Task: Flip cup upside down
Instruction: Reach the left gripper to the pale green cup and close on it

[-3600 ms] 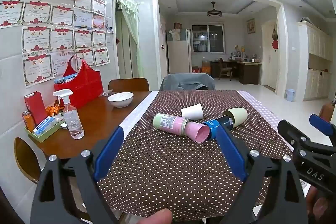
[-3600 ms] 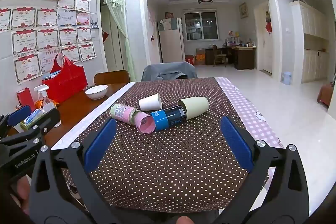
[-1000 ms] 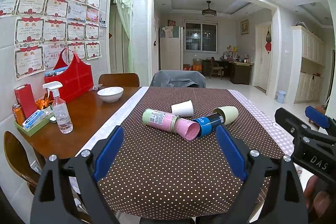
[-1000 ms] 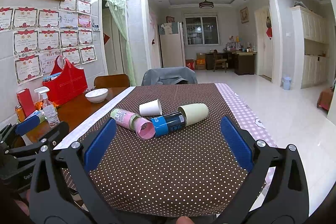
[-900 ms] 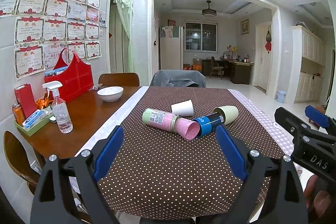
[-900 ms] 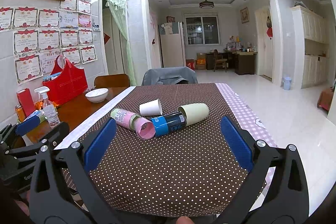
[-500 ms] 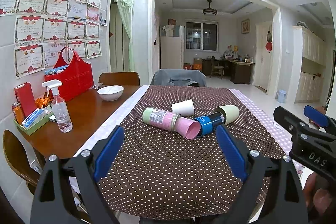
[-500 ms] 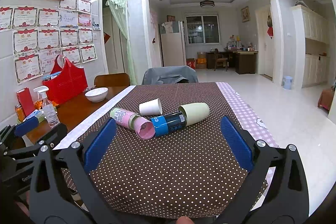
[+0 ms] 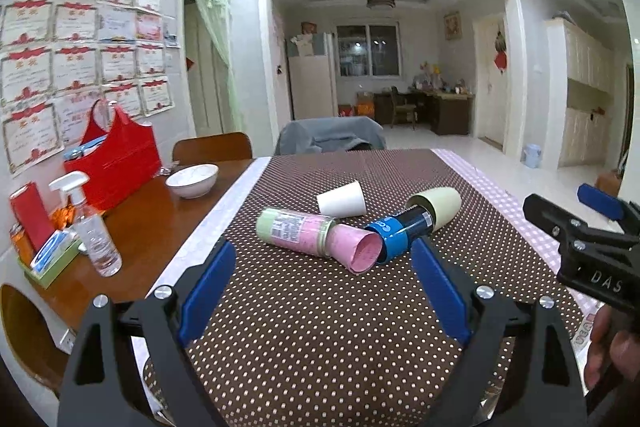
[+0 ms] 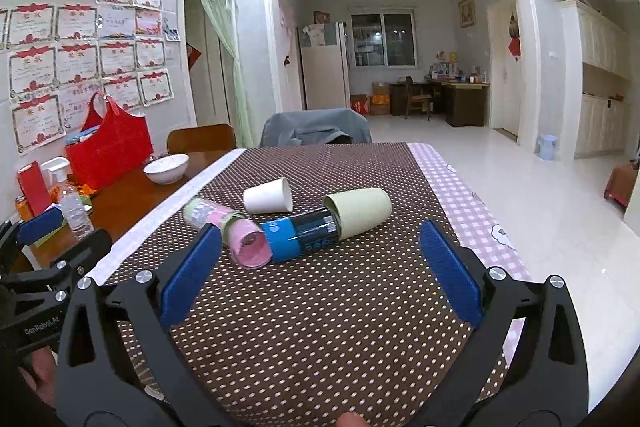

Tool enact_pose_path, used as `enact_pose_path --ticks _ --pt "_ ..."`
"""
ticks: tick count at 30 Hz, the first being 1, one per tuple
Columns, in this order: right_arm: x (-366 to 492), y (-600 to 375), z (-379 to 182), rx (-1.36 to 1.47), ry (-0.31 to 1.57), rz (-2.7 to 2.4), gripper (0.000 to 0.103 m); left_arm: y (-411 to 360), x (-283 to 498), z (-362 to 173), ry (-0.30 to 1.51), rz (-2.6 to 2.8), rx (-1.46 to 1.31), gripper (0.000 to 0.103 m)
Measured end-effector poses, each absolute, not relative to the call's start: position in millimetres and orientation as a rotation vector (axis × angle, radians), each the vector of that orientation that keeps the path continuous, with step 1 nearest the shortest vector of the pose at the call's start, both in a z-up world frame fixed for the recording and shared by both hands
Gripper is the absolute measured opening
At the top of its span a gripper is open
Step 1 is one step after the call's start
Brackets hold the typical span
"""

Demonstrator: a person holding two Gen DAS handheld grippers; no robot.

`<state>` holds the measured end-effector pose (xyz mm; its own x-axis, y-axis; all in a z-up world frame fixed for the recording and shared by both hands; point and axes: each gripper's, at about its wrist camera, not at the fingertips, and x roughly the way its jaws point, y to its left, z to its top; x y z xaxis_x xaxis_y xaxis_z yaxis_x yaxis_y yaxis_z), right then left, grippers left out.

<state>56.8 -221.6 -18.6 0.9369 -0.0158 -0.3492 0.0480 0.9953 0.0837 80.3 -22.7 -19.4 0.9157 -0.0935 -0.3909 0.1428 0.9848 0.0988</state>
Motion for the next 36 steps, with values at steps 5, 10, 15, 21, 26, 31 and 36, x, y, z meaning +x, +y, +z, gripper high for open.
enact_pose_path --ticks 5,10,15,21,26,31,36 --pt "81.8 -240.9 -27.5 0.123 0.403 -0.033 0.097 -37.8 112.2 -24.3 0.448 -0.166 0.166 0.088" --pt "105.1 -261.1 -41.4 0.158 0.456 -0.046 0.097 -55.8 147.8 -29.5 0.514 -0.234 0.219 0.088" --pt "129.3 -287.2 -59.7 0.203 0.515 -0.078 0.097 -81.4 183.9 -37.2 0.589 -0.326 0.29 0.088" --pt "159.9 -313.8 -77.2 0.247 0.578 -0.112 0.097 -131.5 231.5 -46.9 0.665 -0.442 0.427 0.088" --pt "184.2 -335.0 -85.8 0.268 0.619 -0.126 0.097 -172.0 272.0 -59.3 0.719 -0.499 0.524 0.088" --pt "205.0 -355.5 -97.7 0.283 0.668 -0.146 0.097 -205.8 313.4 -78.1 0.815 -0.572 0.616 0.088" --pt "219.6 -373.8 -108.9 0.304 0.707 -0.17 0.097 -230.9 348.4 -92.9 0.907 -0.653 0.698 0.088"
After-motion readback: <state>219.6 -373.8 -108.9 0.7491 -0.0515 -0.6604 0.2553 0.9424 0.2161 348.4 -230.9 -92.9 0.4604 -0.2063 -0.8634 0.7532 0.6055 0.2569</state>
